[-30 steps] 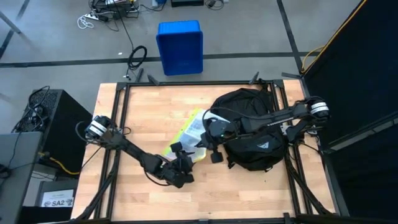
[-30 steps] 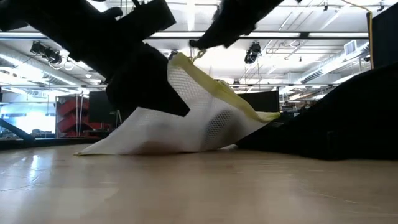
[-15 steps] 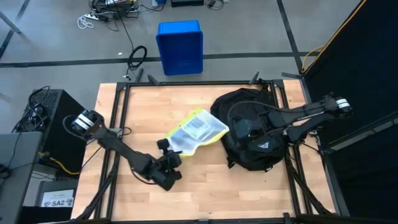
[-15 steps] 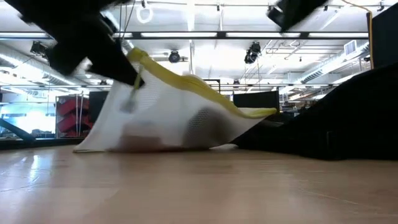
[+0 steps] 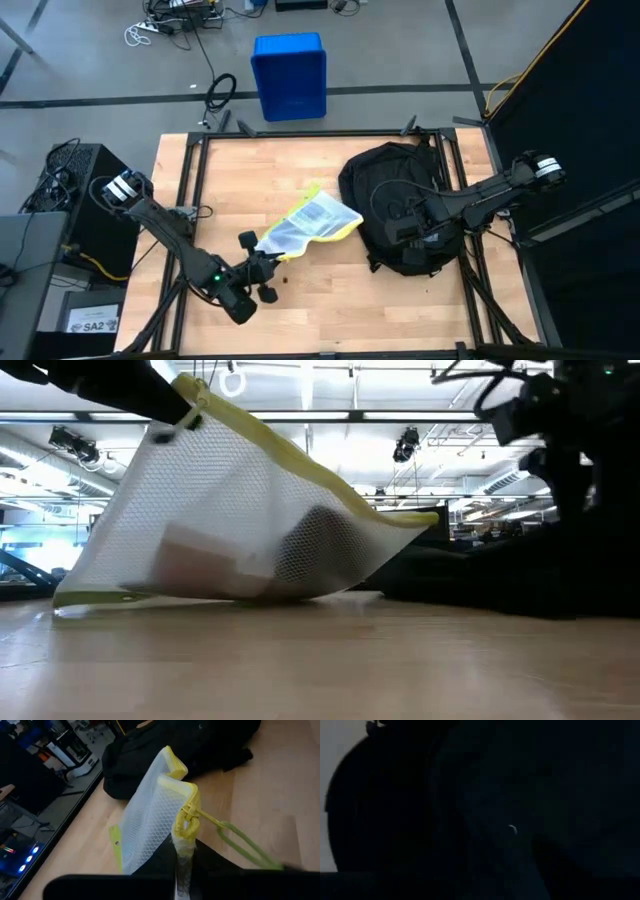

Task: Unpack backpack
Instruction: Put the white zip bag into the black backpack

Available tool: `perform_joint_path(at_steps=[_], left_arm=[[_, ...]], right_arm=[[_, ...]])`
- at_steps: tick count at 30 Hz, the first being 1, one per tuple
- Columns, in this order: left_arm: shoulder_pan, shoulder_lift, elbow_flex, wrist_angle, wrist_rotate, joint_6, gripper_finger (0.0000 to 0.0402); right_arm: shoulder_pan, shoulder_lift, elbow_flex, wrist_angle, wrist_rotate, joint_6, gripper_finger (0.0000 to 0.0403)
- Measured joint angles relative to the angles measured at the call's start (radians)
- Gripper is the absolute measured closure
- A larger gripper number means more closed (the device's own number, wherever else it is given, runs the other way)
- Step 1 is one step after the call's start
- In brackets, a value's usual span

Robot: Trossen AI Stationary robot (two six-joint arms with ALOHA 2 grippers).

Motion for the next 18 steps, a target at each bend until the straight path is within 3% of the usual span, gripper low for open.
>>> perform_joint_path(at_steps=[3,11,18], left_arm=[[0.000,0.000,0.000,0.000,-0.001,-0.003,0.0402],[0.001,0.000,0.000,-0.001,-0.004,-0.002,0.0402],[0.001,0.000,0.000,-0.005,0.023,-0.025,0.0402]], right_arm=[[-0.002,0.000,-0.009,-0.006,-0.039,0.002,0.0157],[-0.002,-0.001,0.101,-0.006,0.025,-0.041,0.0178],[0.031,-0.002,0.135,-0.048,-0.031,-0.017,0.0189]])
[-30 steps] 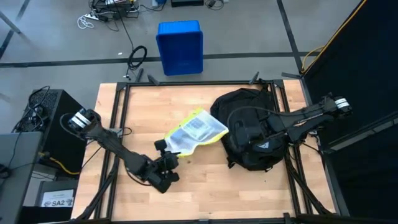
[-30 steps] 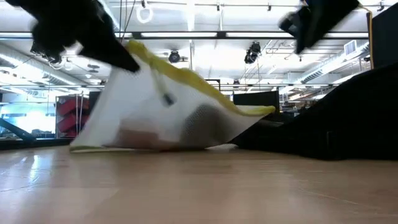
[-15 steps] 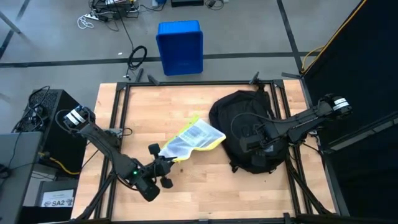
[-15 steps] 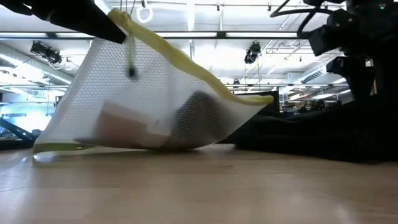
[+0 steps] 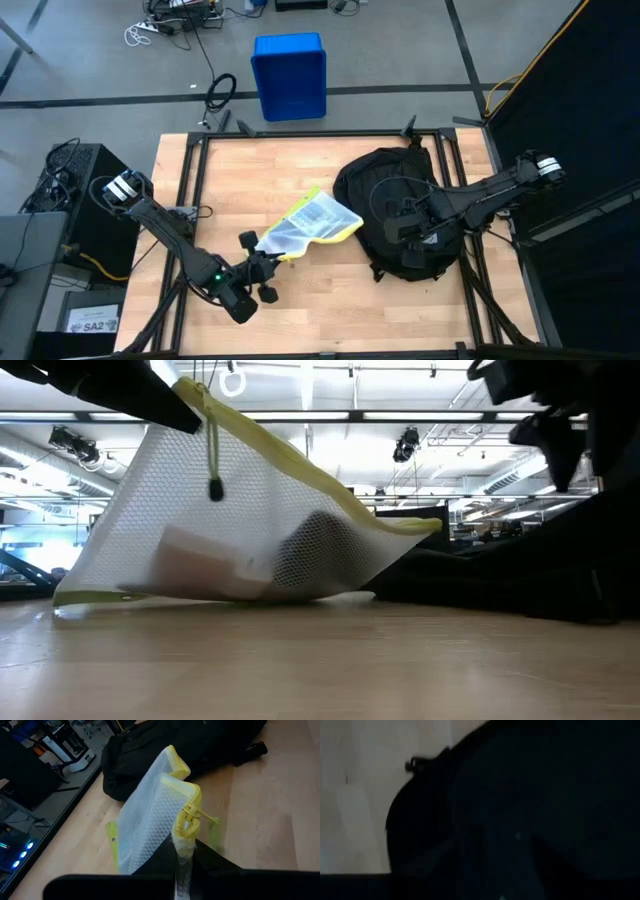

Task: Unpack backpack
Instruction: Put the white zip bag into the black backpack

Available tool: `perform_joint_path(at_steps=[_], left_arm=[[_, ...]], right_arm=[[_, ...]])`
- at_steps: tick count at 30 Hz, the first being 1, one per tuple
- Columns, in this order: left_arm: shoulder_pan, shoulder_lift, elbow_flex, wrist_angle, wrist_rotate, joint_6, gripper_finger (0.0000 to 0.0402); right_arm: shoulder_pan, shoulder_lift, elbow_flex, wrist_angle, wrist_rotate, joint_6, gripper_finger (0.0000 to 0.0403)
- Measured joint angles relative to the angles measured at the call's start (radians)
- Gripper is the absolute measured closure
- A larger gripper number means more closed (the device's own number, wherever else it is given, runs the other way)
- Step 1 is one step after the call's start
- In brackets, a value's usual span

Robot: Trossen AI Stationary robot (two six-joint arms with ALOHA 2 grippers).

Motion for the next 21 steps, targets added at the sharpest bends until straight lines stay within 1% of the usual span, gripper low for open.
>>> perform_joint_path(at_steps=[4,9,12,15,18,19,21], left_arm=[[0.000,0.000,0.000,0.000,0.001,-0.001,0.0402],[0.000,0.000,0.000,0.001,0.023,-0.002,0.0402],[0.000,0.000,0.000,0.001,0.028,-0.002,0.0402],[0.000,0.000,0.000,0.001,0.028,-0.001,0.0402],[0.000,0.000,0.000,0.001,0.033,-0.001,0.0402],[0.000,0.000,0.000,0.001,0.037,0.000,0.0402],[0.000,0.000,0.000,0.001,0.038,0.007,0.0402]], right_arm=[[0.057,0.000,-0.001,-0.024,-0.023,0.063,0.0181],[0.128,0.002,-0.028,-0.020,-0.012,0.143,0.0155],[0.135,0.002,-0.081,-0.022,0.026,0.168,0.0140],[0.108,0.002,-0.149,-0.013,0.068,0.169,0.0134],[0.050,0.002,-0.209,0.024,0.072,0.150,0.0150],[0.030,0.002,-0.224,0.046,0.071,0.126,0.0163],[-0.013,0.002,-0.238,0.091,0.070,0.064,0.0202]])
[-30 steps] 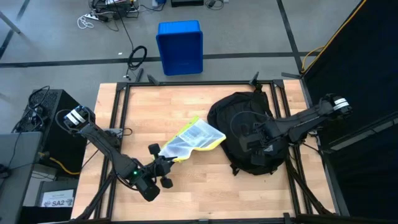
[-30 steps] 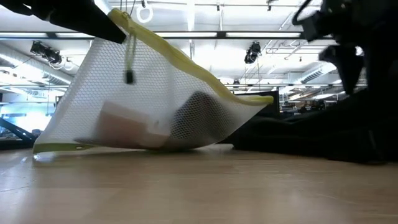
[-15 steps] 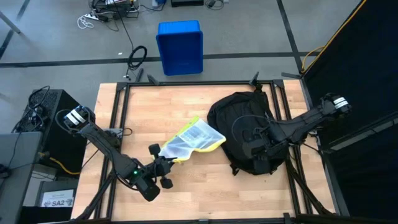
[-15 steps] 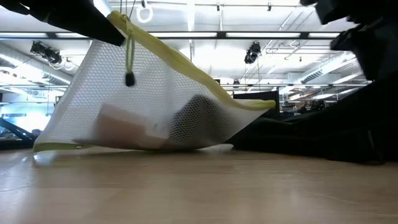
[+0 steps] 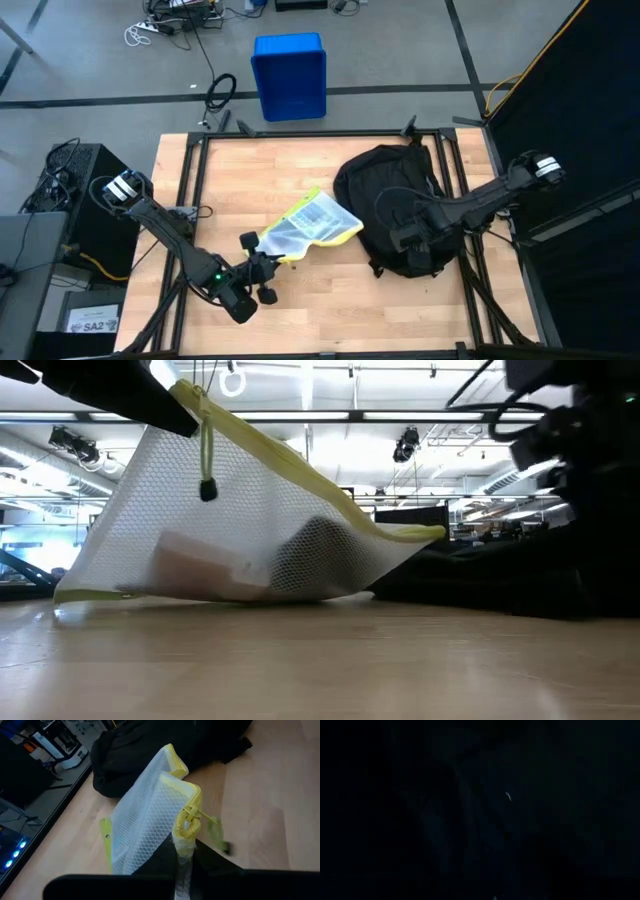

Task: Unpack backpack
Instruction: Put the white zip bag into the black backpack

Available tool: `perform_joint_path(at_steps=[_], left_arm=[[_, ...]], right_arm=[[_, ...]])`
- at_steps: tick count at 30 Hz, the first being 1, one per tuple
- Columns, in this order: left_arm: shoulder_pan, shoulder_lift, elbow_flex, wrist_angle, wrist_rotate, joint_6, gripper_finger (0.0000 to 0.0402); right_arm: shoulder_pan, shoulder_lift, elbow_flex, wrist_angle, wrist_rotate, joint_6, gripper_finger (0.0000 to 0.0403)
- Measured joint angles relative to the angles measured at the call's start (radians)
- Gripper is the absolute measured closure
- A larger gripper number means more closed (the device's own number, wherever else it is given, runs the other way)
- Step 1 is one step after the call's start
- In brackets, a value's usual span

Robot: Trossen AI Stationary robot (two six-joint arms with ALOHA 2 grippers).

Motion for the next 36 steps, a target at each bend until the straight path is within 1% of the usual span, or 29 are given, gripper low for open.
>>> perform_joint_path(at_steps=[2,5,6,7,10,14,18,21,23,28,31,36], left_arm=[[0.000,0.000,0.000,0.005,-0.001,0.018,0.0402],[0.000,0.000,0.000,0.015,-0.042,0.049,0.0402],[0.000,0.000,0.000,0.022,-0.063,0.068,0.0402],[0.000,0.000,0.000,0.032,-0.087,0.088,0.0402],[0.000,-0.006,0.008,0.038,-0.159,0.145,0.0402],[0.000,-0.038,0.058,0.034,-0.245,0.247,0.0402],[0.000,-0.073,0.133,0.033,-0.335,0.418,0.0402],[0.000,-0.095,0.213,0.036,-0.406,0.565,0.0402],[0.009,-0.104,0.269,0.052,-0.435,0.663,0.0402],[0.033,-0.111,0.402,0.091,-0.439,0.880,0.0402],[0.045,-0.111,0.478,0.105,-0.421,0.995,0.0402],[0.048,-0.111,0.589,0.216,-0.399,1.236,0.0402]], right_arm=[[-0.044,0.000,0.000,0.062,0.001,-0.069,0.0258],[-0.121,0.000,0.022,0.160,0.004,-0.154,0.0360],[-0.149,0.000,0.034,0.188,0.007,-0.181,0.0380],[-0.175,0.000,0.047,0.217,0.009,-0.200,0.0388],[-0.248,0.000,0.089,0.287,0.014,-0.258,0.0395],[-0.328,0.001,0.159,0.342,0.040,-0.332,0.0401],[-0.383,0.001,0.236,0.366,0.060,-0.391,0.0402],[-0.405,0.002,0.290,0.392,0.062,-0.428,0.0402],[-0.415,0.002,0.330,0.408,0.060,-0.448,0.0402],[-0.419,0.002,0.431,0.447,0.057,-0.492,0.0403],[-0.419,0.002,0.485,0.455,0.055,-0.508,0.0403],[-0.427,0.002,0.517,0.468,0.053,-0.516,0.0403]])
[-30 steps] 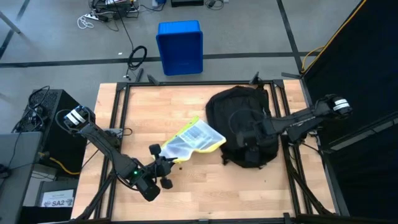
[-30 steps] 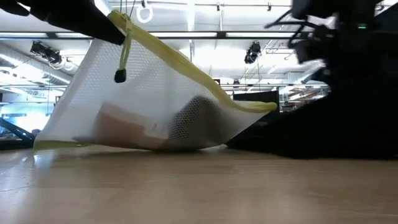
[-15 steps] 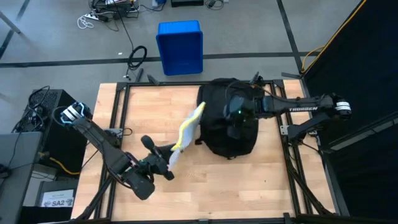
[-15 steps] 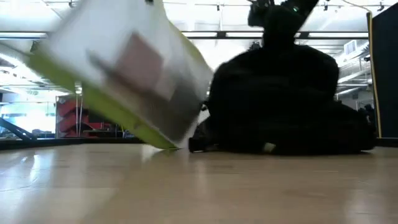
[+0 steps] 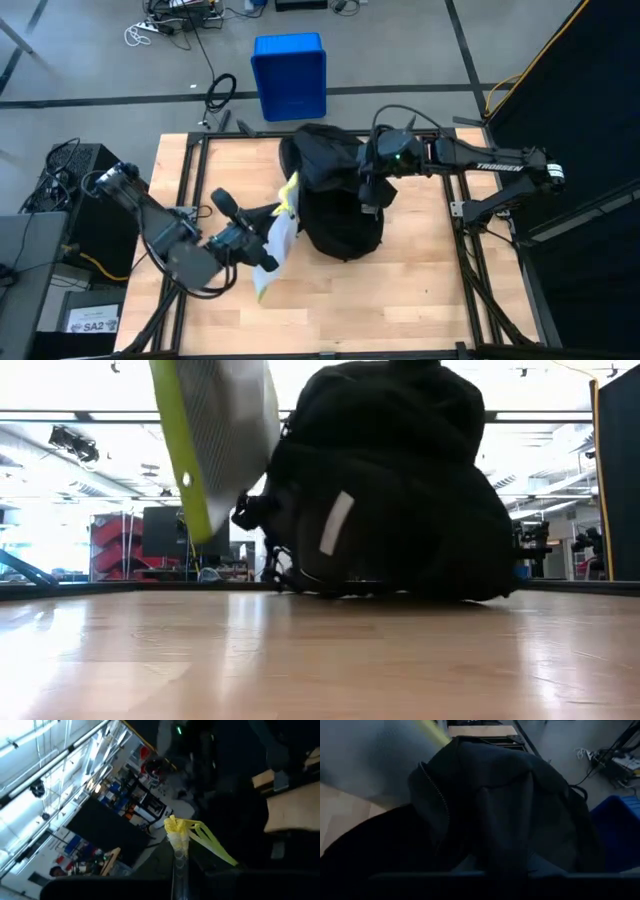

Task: Unpack backpack
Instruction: Put the white zip bag into the black backpack

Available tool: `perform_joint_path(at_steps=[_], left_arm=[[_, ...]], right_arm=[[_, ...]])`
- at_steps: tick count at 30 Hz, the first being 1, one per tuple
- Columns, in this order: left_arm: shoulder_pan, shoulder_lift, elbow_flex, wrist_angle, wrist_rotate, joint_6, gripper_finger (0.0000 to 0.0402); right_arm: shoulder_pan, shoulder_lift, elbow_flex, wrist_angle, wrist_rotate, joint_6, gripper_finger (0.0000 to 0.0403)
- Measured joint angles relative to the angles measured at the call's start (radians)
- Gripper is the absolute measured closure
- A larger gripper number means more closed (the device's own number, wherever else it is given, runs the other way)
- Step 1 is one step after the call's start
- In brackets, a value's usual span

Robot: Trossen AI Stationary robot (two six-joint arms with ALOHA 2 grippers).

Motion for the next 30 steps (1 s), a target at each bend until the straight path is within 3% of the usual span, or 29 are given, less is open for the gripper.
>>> perform_joint_path(at_steps=[6,14,20,30], left_arm=[[0.001,0.000,0.094,0.219,0.130,0.278,0.0402],[0.018,0.000,0.153,0.259,0.344,0.364,0.0402],[0.053,0.000,0.159,0.238,0.366,0.407,0.0402],[0.160,-0.001,0.160,0.197,0.408,0.403,0.0402]], right_arm=[[-0.029,0.039,-0.009,0.015,-0.036,0.014,0.0403],[-0.065,0.181,-0.010,0.120,-0.187,0.026,0.0403],[-0.085,0.246,-0.008,0.228,-0.330,0.076,0.0403],[-0.055,0.238,-0.004,0.338,-0.498,0.154,0.0402]])
